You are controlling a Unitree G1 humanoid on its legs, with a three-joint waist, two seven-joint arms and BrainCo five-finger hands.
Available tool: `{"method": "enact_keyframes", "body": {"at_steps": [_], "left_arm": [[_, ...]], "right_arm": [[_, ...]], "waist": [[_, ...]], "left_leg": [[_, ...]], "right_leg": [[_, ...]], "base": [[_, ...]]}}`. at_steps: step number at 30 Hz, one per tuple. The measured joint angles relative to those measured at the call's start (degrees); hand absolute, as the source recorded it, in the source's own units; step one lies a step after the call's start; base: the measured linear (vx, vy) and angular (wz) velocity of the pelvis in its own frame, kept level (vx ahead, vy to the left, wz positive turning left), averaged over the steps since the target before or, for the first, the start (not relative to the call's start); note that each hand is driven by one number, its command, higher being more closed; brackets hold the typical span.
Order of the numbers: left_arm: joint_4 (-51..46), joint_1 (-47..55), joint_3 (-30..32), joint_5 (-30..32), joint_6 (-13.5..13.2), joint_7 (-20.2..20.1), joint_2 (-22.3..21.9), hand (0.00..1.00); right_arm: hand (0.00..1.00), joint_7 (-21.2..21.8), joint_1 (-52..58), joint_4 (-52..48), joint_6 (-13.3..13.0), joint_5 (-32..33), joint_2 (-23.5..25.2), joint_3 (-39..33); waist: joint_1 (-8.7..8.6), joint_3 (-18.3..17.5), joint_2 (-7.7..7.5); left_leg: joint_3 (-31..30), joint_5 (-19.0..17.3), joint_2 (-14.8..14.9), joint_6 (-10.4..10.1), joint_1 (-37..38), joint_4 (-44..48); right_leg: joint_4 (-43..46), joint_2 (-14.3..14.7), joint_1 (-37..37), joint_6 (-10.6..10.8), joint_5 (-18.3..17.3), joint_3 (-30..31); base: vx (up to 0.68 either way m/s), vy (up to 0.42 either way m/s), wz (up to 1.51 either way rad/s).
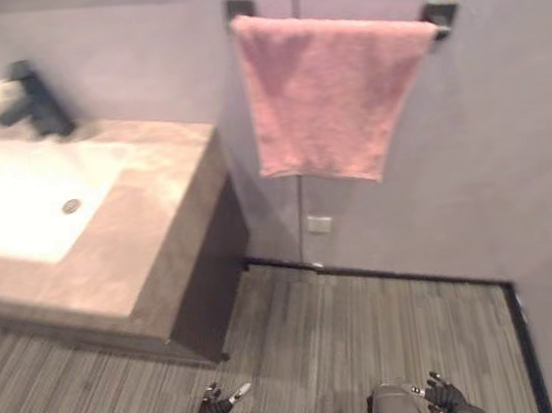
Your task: Organize washtable
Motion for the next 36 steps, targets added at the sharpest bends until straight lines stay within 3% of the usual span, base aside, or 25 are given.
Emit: {"method": "enact_keyframes", "body": {"at_steps": [1,2,3,5,6,8,9,11,14,17,19,20,21,22,24,26,28,29,30,31,32,33,34,36], "left_arm": [[-0.1,0.4,0.4,0.1,-0.1,0.0,-0.1,0.0],[0.1,1.9,2.0,0.6,0.0,0.0,-0.7,0.0],[-0.2,3.8,3.9,0.2,0.2,0.0,-1.8,0.0],[-0.5,4.0,5.0,0.6,-0.1,0.0,-1.5,0.0],[-0.2,3.7,5.1,1.0,0.2,0.0,-1.6,0.0],[-0.1,3.8,5.8,1.0,0.1,0.0,-1.6,0.0],[0.0,3.6,7.0,0.9,0.2,0.0,-1.6,0.0],[0.2,3.4,11.3,0.9,0.6,0.1,-2.6,0.0],[0.0,3.5,14.5,0.9,1.2,0.0,-2.3,0.0],[-0.1,4.0,17.2,0.4,1.3,0.1,-2.9,0.0],[0.1,4.7,17.8,-0.3,1.4,0.2,-3.1,0.0],[0.0,4.8,18.4,-0.3,1.4,0.2,-3.6,0.0],[0.2,5.1,18.5,-0.8,1.4,0.4,-3.4,0.0],[0.7,5.0,18.3,-1.3,1.4,0.3,-1.8,0.0],[1.0,5.2,17.7,-1.4,1.5,0.4,-1.1,0.0],[1.1,4.6,15.0,-1.3,1.6,0.5,-0.6,0.0],[1.1,3.3,12.2,-1.2,1.7,1.1,-0.6,0.0],[1.1,3.3,11.7,-1.2,1.6,1.2,-1.0,0.0],[1.4,3.8,10.7,-1.1,1.7,1.4,-1.8,0.0],[1.6,4.2,10.4,-1.1,1.7,1.4,-2.1,0.0],[1.8,5.1,10.2,-0.8,1.7,1.3,-1.9,0.0],[1.8,5.6,10.7,-0.1,1.7,1.3,-1.3,0.0],[1.8,5.7,10.7,0.0,1.7,1.3,-1.1,0.0],[1.9,5.4,10.8,1.3,1.8,1.2,-0.3,0.0]], "right_arm": [[0.0,0.0,0.3,0.1,0.0,0.3,0.1,0.0],[0.0,0.0,0.2,0.2,-0.2,1.1,0.4,0.0],[0.0,0.1,0.0,0.6,-0.6,1.4,0.5,0.1],[0.0,0.1,-0.4,1.5,-1.2,1.6,1.5,0.4],[0.0,0.0,-0.6,1.5,-1.4,1.5,0.9,1.2],[0.0,-0.2,-0.5,1.0,-1.5,1.9,0.4,1.3],[0.0,-0.2,-0.2,1.0,-1.5,1.8,0.1,1.2],[0.0,-0.3,0.0,0.8,-1.6,1.7,0.3,1.0],[0.0,-0.3,0.6,0.7,-1.6,1.3,0.7,1.0],[0.0,-0.3,1.3,0.6,-1.6,1.3,0.9,-1.2],[0.0,-0.3,1.4,0.6,-1.6,1.3,1.2,-3.9],[0.0,-0.3,1.2,1.2,-1.5,1.3,0.9,-5.2],[0.0,-0.1,0.6,3.2,-1.2,1.3,1.6,-5.5],[0.0,-0.2,-0.1,5.7,-1.0,1.4,2.6,-5.8],[0.0,-0.3,-0.1,6.1,-0.9,1.4,2.4,-6.1],[0.0,-0.4,-0.9,5.5,-1.0,1.4,2.3,-6.8],[0.0,-0.6,-0.6,2.9,-1.2,1.3,2.5,-6.6],[0.0,-0.7,-0.3,1.9,-1.4,1.3,2.4,-6.6],[0.0,-0.6,-0.2,0.4,-1.3,1.3,1.8,-6.5],[0.0,-0.5,-0.2,0.0,-1.3,1.3,1.7,-6.3],[0.0,-0.2,0.2,-0.7,-1.5,1.4,2.3,-5.0],[0.0,-0.1,0.7,-0.9,-1.8,1.4,3.5,-4.2],[0.0,-0.1,0.8,-0.9,-1.8,1.4,4.1,-3.9],[0.0,-0.1,1.0,-0.9,-1.9,2.5,4.6,-3.1]], "waist": [[0.22,0.0,-0.31],[1.35,-0.6,-0.73],[2.38,-1.4,0.36],[4.27,-1.7,-0.06],[4.74,-1.1,0.87],[4.63,-0.7,1.06],[4.44,-0.8,0.89],[4.63,-0.8,0.69],[4.45,0.1,-1.28],[4.69,0.1,-1.92],[4.53,-0.1,-1.4],[4.69,-0.6,-0.6],[3.99,-1.3,-1.08],[2.75,-1.7,-3.04],[2.72,-1.9,-3.01],[3.11,-2.3,-1.82],[3.01,-1.9,0.52],[3.16,-1.6,0.97],[3.25,-0.9,1.75],[3.29,-0.6,1.83],[2.91,-0.1,1.4],[2.95,-0.3,-0.02],[2.92,-0.4,-0.61],[2.71,-0.4,-2.08]], "left_leg": [[-0.6,0.1,-0.5,0.2,-0.3,-0.4],[-1.9,0.7,-1.1,1.0,-1.4,-1.0],[-3.0,1.4,-0.5,0.8,-3.9,-1.3],[-5.1,3.4,-0.5,-0.4,-7.9,-1.4],[-7.3,4.8,-0.2,-0.9,-9.7,-1.1],[-9.8,8.2,0.0,-1.6,-13.4,-0.8],[-10.0,11.5,0.4,-2.5,-15.5,-2.7],[2.2,9.2,4.8,1.0,-18.5,4.2],[9.9,6.0,8.2,4.3,-18.4,12.8],[10.1,5.1,14.4,4.2,-16.2,17.6],[10.1,3.6,17.4,1.9,-14.9,16.6],[10.2,2.0,16.2,0.0,-14.7,15.2],[9.2,-0.4,13.5,-2.4,-14.9,10.4],[8.1,0.8,10.1,-1.3,-15.7,8.7],[6.5,0.1,7.2,0.0,-17.0,10.9],[5.6,-2.0,5.3,1.7,-19.9,15.3],[4.0,-4.9,3.1,3.9,-21.9,20.4],[3.8,-5.5,2.4,4.5,-21.3,20.9],[3.8,-6.6,1.4,5.4,-18.5,20.4],[3.9,-6.8,0.9,5.8,-16.8,19.5],[4.4,-6.8,0.4,6.5,-13.5,17.2],[4.5,-6.4,-0.2,7.1,-11.1,14.7],[4.6,-6.3,-0.2,7.4,-10.5,13.9],[4.2,-5.7,-1.0,8.4,-10.6,12.3]], "right_leg": [[-0.8,-0.2,0.5,-0.2,-1.0,0.7],[-3.8,0.5,1.8,1.1,-2.0,3.2],[-8.4,1.4,2.7,1.0,-2.7,4.7],[-12.7,1.8,2.4,0.7,-4.7,6.3],[-12.6,2.7,1.9,0.7,-4.8,5.6],[-11.4,2.6,0.6,-0.4,-5.4,1.3],[-11.2,1.6,-0.1,-2.4,-5.0,-2.7],[-11.3,0.0,-0.5,-3.7,-3.4,-10.0],[-11.3,-3.4,1.6,-4.1,-2.8,-17.9],[-13.1,-6.9,4.2,-1.4,-0.7,-23.7],[-16.2,-8.6,5.5,1.3,2.3,-25.4],[-17.6,-8.5,5.8,2.1,3.2,-25.5],[-21.7,-8.2,6.3,3.7,4.5,-24.5],[-26.4,-8.3,8.0,3.0,5.5,-23.0],[-31.1,-8.3,11.3,0.7,9.5,-23.6],[-32.1,-10.2,12.0,1.2,11.5,-24.1],[-28.6,-12.9,12.5,1.5,12.2,-25.5],[-26.2,-13.8,12.4,0.3,11.9,-25.1],[-19.1,-15.0,10.6,-8.6,10.6,-22.5],[-14.1,-15.0,8.7,-10.2,10.1,-19.6],[-4.7,-12.8,5.7,-5.4,5.1,-14.4],[0.8,-8.7,3.6,-3.1,0.8,-12.3],[1.9,-6.2,2.6,-2.6,-1.0,-11.8],[1.6,3.2,-2.9,-3.5,-4.8,-11.1]], "base": [[-0.15,-0.074,1.13],[-0.19,-0.046,0.65],[-0.23,-0.074,0.56],[-0.21,-0.177,0.56],[-0.27,-0.301,1.12],[-0.21,-0.231,1.4],[-0.22,-0.19,1.61],[-0.2,-0.17,1.54],[-0.13,-0.035,1.51],[-0.13,0.215,1.16],[-0.1,0.405,0.74],[-0.09,0.384,0.63],[-0.12,0.474,0.86],[-0.1,0.413,0.92],[-0.04,0.302,0.7],[-0.01,0.347,0.45],[-0.05,0.374,0.48],[-0.05,0.328,0.3],[-0.03,0.241,0.04],[-0.08,0.236,-0.02],[-0.07,0.159,-0.03],[-0.06,0.105,0.04],[0.01,0.003,0.07],[0.05,-0.061,0.1]]}}
